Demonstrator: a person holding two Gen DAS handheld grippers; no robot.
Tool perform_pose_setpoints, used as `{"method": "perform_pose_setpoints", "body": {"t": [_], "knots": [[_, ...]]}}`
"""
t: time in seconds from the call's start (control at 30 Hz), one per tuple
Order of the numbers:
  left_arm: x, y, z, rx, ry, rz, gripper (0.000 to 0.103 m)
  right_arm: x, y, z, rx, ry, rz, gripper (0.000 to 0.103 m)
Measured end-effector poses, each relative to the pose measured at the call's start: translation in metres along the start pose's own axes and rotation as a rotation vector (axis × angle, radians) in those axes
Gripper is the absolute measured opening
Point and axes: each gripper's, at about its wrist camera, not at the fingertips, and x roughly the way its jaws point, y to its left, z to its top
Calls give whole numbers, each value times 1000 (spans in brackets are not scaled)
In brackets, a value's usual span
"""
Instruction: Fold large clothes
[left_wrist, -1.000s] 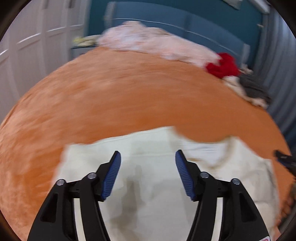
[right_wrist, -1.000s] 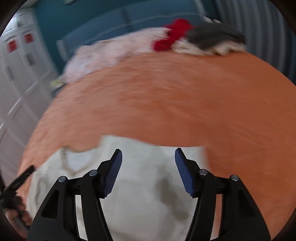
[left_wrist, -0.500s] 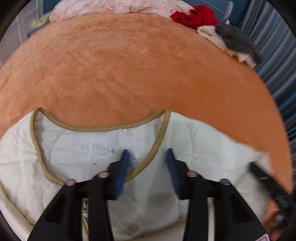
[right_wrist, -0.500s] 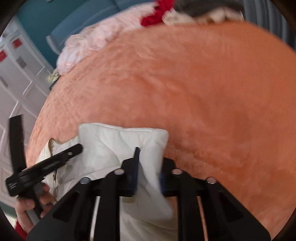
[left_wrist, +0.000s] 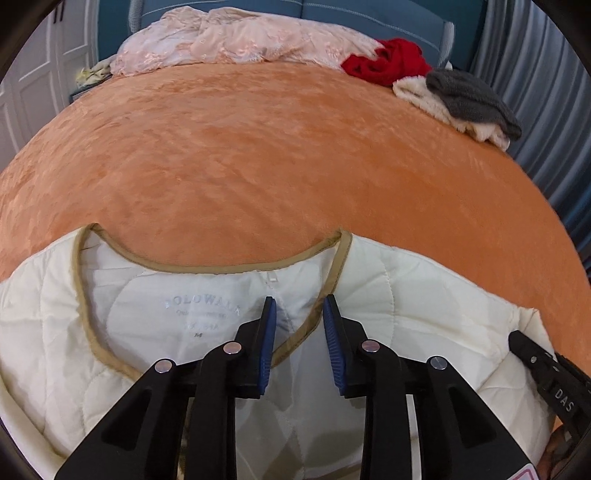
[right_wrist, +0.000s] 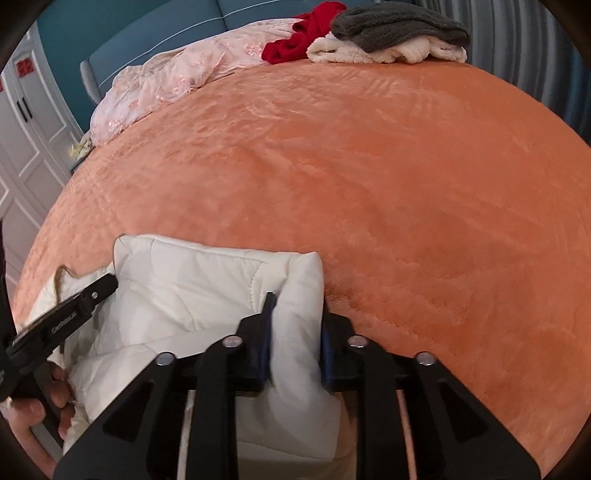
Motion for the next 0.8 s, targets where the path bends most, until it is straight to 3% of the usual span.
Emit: {"method": "perform_pose_setpoints", "body": {"t": [0.07,0.13,0.17,0.27,0.4,0.5,0.57,0.7,0.8], "knots": [[-16,8,1,-31,-30,58,33,-19,-13,5,82,-40,22,40],[-52,30,0,-42,-89,-1,36,-47,-23,8,158,-113,54,40],[-69,41,-1,-21,-107,-12,38,-63,-20,11,149,-147,68,40],[-93,72,-1,34,-116,76,42,-96,18,18,35,-188,147,40],[-93,122,0,10,-26,77,42,-88,114,11,-188,-82,287,40],[-88,122,-4,58,17,14,42,-57,173,-6,-322,1,315,38],[-79,117,-9,91,51,4,42,-31,195,-17,-361,80,320,38],[-54,108,-20,148,109,58,42,18,206,-37,-397,171,203,37],[-47,104,-24,170,81,99,39,24,202,-42,-404,144,199,28]]}}
